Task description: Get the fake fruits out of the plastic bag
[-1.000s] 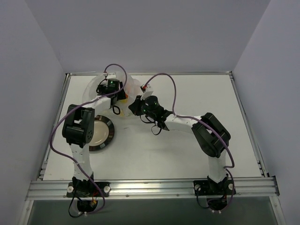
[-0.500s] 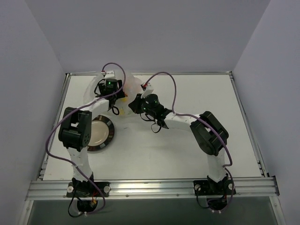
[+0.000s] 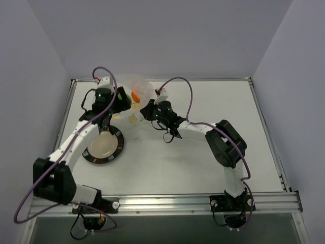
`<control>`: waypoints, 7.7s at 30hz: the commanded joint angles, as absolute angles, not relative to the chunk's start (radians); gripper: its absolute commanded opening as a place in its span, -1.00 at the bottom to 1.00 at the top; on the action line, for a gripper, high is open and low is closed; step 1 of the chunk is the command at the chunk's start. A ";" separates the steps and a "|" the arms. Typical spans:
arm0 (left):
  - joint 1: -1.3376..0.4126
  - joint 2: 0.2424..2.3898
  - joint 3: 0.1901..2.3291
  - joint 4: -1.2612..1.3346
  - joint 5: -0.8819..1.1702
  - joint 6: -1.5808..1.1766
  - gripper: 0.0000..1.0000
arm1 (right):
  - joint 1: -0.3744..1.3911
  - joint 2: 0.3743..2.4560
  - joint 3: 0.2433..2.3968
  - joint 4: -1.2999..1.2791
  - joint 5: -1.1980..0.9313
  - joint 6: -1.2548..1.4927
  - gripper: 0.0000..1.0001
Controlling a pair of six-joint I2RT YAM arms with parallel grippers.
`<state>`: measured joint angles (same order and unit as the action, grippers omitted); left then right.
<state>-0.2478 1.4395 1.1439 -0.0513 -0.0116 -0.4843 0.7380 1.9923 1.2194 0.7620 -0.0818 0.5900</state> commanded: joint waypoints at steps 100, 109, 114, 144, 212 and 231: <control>-0.480 2.034 1.520 0.229 -0.428 -0.491 0.33 | 0.684 1.776 1.023 0.833 -0.083 0.644 -1.00; -0.442 2.212 1.689 0.272 -0.456 -0.449 0.88 | 0.673 1.807 1.040 0.811 -0.158 0.623 -1.00; -0.411 2.310 1.807 0.224 -0.466 -0.483 0.88 | 0.672 1.848 1.051 0.821 -0.207 0.611 -1.00; -0.371 2.188 1.646 0.285 -0.230 -0.549 -0.28 | 0.575 1.934 1.104 0.849 -0.201 0.618 -1.00; 0.137 0.996 0.664 -0.299 -0.208 -0.905 -0.09 | 0.650 1.864 1.123 0.638 -0.198 0.446 -1.00; 0.137 1.003 0.623 -0.225 -0.236 -0.864 0.94 | 0.655 1.870 1.118 0.646 -0.198 0.453 -1.00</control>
